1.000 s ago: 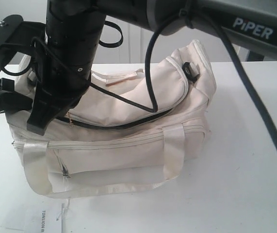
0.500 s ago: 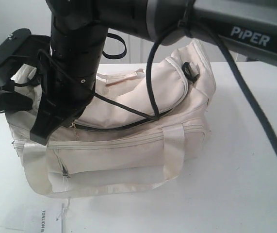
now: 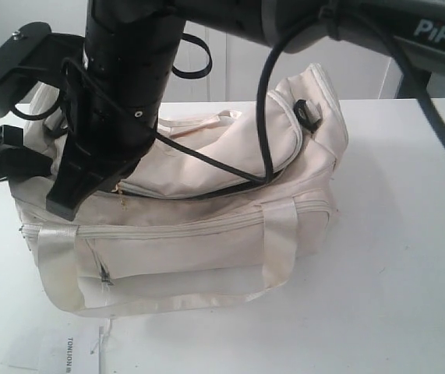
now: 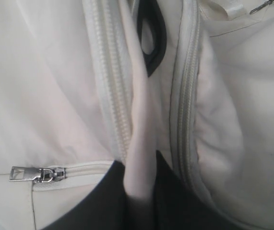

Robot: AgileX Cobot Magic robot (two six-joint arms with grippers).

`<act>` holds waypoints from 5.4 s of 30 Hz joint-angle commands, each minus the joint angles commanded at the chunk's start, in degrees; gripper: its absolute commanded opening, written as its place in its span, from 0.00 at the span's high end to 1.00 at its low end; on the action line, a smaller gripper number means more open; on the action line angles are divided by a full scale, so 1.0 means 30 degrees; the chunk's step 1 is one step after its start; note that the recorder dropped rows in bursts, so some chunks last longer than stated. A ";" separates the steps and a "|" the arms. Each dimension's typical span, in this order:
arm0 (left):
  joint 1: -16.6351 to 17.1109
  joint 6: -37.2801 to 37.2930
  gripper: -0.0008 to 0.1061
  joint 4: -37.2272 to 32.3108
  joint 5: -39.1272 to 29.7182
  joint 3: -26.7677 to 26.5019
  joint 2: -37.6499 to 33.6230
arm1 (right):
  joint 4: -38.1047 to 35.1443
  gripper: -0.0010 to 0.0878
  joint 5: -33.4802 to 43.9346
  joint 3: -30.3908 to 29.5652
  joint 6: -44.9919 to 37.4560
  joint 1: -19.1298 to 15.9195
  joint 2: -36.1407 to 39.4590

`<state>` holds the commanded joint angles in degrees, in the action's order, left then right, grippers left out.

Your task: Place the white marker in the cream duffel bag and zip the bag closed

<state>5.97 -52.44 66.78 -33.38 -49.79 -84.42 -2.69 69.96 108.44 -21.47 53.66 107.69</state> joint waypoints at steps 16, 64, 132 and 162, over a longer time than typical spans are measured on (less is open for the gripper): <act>0.0000 0.0000 0.99 0.0000 0.0000 0.0000 0.0000 | 0.1324 0.99 0.0000 -0.1358 0.0607 0.0000 -0.0746; 0.0000 -0.0130 0.99 -0.0132 0.0108 0.0000 0.0000 | 0.2790 0.99 0.0000 -0.5288 0.0734 -0.2166 -0.3442; -0.5907 -2.1506 0.61 0.1730 -0.1278 0.0407 0.0271 | 0.1528 0.99 0.0000 -0.5288 0.0318 -0.2166 -0.3442; -0.5907 -2.1286 0.99 0.1730 -0.1398 0.0407 0.0995 | 0.3045 0.99 0.0000 -0.5288 0.0361 -0.3076 -0.3513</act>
<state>-11.75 -116.30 71.97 -37.57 -48.57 -81.43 6.45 69.96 92.58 -20.39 44.44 97.16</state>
